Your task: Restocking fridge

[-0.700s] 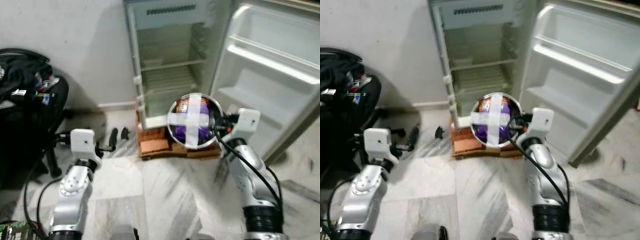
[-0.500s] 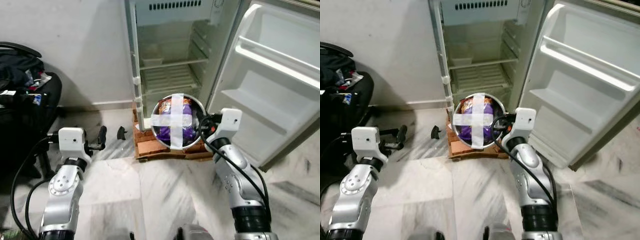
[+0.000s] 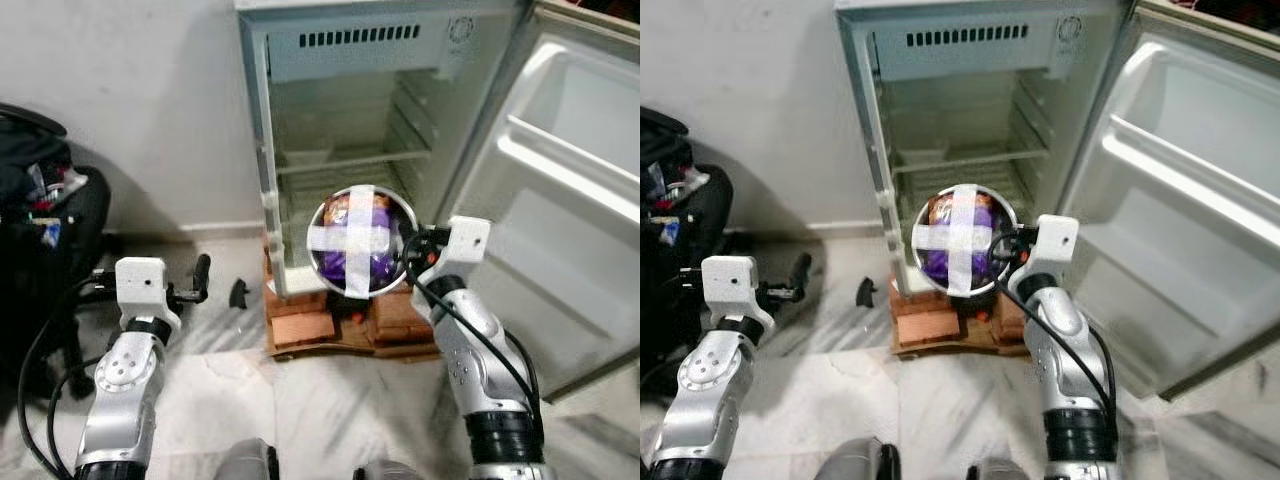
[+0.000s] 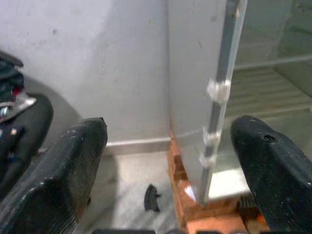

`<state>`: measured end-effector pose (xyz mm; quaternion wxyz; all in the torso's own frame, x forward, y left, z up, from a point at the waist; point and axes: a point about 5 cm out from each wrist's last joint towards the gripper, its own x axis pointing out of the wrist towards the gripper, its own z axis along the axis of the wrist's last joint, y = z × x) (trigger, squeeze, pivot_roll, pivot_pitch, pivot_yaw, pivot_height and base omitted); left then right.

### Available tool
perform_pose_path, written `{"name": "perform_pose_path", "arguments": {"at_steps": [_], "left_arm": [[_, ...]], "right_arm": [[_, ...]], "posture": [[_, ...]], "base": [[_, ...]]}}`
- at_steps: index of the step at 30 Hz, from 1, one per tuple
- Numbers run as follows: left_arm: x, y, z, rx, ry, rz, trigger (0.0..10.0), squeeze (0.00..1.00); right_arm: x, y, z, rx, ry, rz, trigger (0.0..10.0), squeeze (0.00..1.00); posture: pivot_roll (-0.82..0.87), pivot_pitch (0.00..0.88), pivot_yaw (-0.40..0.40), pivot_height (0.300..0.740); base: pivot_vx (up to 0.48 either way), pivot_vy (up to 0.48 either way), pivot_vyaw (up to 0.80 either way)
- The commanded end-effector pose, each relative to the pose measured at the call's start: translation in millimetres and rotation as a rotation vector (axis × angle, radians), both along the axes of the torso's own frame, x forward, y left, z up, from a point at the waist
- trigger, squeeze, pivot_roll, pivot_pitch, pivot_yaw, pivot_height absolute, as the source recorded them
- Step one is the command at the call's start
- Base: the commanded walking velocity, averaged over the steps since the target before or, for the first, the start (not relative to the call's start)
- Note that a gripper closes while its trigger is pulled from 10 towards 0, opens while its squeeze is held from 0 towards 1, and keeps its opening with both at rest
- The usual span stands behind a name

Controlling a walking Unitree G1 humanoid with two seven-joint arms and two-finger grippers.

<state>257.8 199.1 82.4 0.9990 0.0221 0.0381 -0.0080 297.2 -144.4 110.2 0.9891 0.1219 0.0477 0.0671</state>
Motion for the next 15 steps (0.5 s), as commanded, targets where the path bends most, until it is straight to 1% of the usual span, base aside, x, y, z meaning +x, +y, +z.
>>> {"name": "perform_pose_path", "arguments": {"at_steps": [1, 7, 14, 15], "left_arm": [[0.3, -6.1, 1.1, -0.002, -0.005, -0.017, 10.0, 0.00], [0.1, -6.5, 0.4, 0.003, 0.000, -0.019, 10.0, 0.00], [-0.1, -4.3, 0.0, -0.006, 0.003, 0.001, 10.0, 0.00], [-0.6, -2.8, -0.3, -0.015, 0.008, 0.021, 10.0, 0.00]], "right_arm": [[1.1, -13.7, 9.1, -0.011, -0.041, -0.051, 10.0, 0.00], [2.2, -19.1, 9.6, -0.019, -0.042, -0.063, 10.0, 0.00], [3.4, -17.0, 9.3, -0.019, -0.043, -0.064, 10.0, 0.00], [3.5, -15.7, 9.0, -0.021, -0.042, -0.058, 10.0, 0.00]], "posture": [[-0.01, 0.089, -0.010, 0.740], [-0.01, 0.093, -0.012, 0.740], [-0.01, 0.087, -0.014, 0.740], [-0.01, 0.087, -0.014, 0.740]], "base": [[0.480, 0.000, 0.00], [0.480, 0.000, 0.00], [0.476, 0.000, 0.00], [0.255, 0.000, 0.00]]}}
